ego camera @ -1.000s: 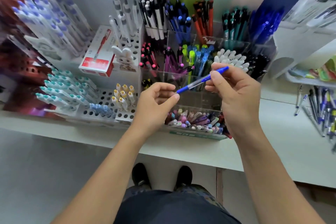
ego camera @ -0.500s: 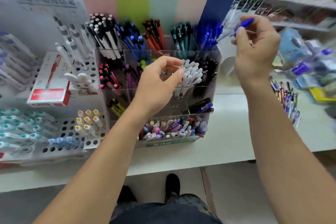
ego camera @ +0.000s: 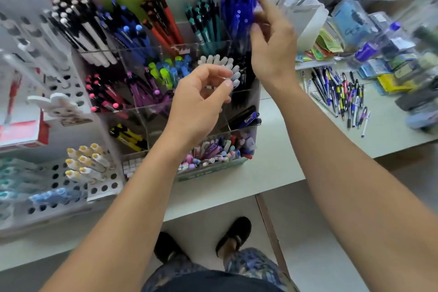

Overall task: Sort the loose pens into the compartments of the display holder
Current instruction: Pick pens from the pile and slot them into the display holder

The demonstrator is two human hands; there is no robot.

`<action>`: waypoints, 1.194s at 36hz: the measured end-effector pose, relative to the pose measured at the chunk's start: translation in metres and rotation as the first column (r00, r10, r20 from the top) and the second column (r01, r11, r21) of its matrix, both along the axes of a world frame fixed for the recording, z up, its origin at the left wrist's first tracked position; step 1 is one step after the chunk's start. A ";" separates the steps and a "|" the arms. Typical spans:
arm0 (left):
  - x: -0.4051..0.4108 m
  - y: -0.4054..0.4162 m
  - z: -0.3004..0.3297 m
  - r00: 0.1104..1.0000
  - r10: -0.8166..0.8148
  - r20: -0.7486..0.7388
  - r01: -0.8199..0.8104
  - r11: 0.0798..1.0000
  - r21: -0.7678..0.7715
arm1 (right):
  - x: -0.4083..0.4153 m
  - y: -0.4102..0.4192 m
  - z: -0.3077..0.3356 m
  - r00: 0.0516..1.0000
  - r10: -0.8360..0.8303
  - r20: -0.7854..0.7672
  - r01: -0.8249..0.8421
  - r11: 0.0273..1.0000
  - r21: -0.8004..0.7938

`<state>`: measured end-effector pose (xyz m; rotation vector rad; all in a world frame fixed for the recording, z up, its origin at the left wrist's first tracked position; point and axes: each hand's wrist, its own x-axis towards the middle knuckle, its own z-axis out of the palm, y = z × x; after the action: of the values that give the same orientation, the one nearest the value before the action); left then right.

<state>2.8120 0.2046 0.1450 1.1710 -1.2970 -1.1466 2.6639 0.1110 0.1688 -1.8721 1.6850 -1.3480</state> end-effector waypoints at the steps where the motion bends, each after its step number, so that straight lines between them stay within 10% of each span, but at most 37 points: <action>1: -0.002 0.002 -0.001 1.000 0.001 -0.003 -0.001 1.000 0.005 | -0.003 0.004 0.001 0.998 0.014 0.063 -0.016 0.999 0.031; 10: -0.077 0.023 -0.005 0.999 -0.035 -0.002 0.035 0.996 0.084 | -0.123 0.067 -0.035 0.950 -0.104 0.295 0.047 0.980 0.195; 15: -0.187 0.019 -0.045 0.993 -0.112 0.034 0.099 0.957 0.272 | -0.228 0.097 -0.115 0.860 -0.364 0.357 0.103 0.810 0.578; 22: -0.359 0.003 -0.114 0.989 -0.131 0.069 0.074 0.841 0.536 | -0.390 0.105 -0.164 0.799 -0.522 0.298 0.188 0.688 0.701; 35: -0.456 -0.108 -0.177 0.877 -0.039 0.479 -0.249 0.815 0.524 | -0.534 0.010 -0.207 0.705 -0.697 0.127 0.260 0.421 0.869; 43: -0.502 -0.204 -0.208 0.745 -0.047 0.665 -0.397 0.771 0.498 | -0.549 -0.043 -0.235 0.793 -0.602 0.098 0.235 0.450 0.862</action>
<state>2.3101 0.0003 -0.0625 2.3123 -1.2681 -1.0742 2.1150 0.0684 -0.0664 -0.5800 2.0947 -0.7125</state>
